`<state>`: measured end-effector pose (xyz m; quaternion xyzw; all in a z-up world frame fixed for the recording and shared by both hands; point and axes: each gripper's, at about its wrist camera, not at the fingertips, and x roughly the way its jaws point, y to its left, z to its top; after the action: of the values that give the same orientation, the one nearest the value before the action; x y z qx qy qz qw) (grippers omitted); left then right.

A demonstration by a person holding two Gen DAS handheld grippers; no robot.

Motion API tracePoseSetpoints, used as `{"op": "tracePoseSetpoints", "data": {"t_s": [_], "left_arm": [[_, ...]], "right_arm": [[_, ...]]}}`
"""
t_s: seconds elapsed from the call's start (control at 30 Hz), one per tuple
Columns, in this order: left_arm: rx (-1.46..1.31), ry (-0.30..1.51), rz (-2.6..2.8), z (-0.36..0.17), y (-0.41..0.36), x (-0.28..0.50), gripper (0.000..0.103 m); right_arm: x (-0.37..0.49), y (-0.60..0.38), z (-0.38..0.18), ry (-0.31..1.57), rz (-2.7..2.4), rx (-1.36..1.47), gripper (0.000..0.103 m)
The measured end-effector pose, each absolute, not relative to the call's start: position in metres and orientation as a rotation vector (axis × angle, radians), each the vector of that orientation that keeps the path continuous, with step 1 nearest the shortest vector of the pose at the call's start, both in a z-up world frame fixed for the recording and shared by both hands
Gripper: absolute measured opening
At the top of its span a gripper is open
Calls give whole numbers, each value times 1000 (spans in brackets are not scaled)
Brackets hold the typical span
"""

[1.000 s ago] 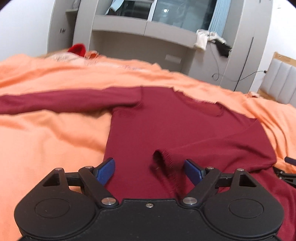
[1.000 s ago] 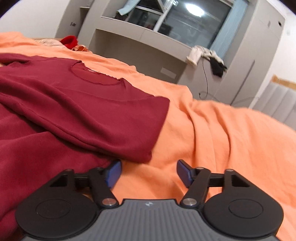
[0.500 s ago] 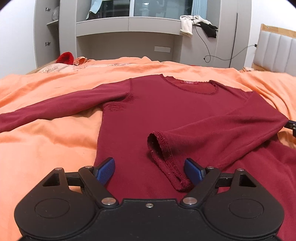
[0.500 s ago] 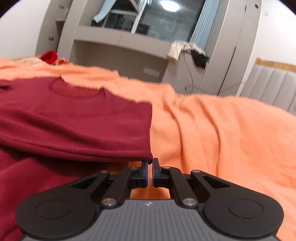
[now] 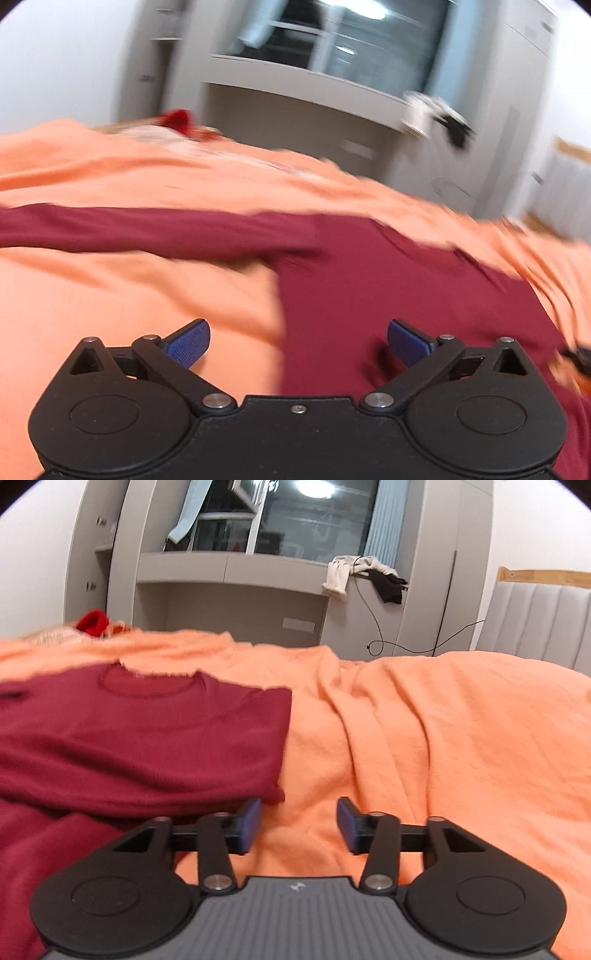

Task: Fold small clothes
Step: 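Move the left gripper to the other sleeve cuff and grasp it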

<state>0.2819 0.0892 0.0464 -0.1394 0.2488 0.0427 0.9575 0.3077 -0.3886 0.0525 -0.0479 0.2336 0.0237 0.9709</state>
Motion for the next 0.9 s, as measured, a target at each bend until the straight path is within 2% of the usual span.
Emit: {"op": "tracePoseSetpoints", "data": {"t_s": [0.03, 0.1, 0.27, 0.47, 0.8, 0.87, 0.9], "left_arm": [[-313, 496, 118, 49, 101, 281, 102], [-396, 474, 206, 52, 131, 276, 102], [-547, 456, 410, 51, 192, 261, 102], [-674, 405, 413, 50, 235, 256, 102], [-812, 379, 503, 28, 293, 300, 102], [-812, 364, 560, 27, 298, 306, 98], [-803, 354, 603, 27, 299, 310, 91]], "right_arm": [[304, -391, 57, 459, 61, -64, 74], [296, -393, 64, 434, 84, -9, 89], [281, -385, 76, 396, 178, 60, 102], [267, -363, 82, 378, 306, 76, 103], [266, -349, 74, 398, 332, 77, 103], [269, -345, 71, 408, 329, 81, 103], [270, -344, 70, 413, 330, 80, 103]]}}
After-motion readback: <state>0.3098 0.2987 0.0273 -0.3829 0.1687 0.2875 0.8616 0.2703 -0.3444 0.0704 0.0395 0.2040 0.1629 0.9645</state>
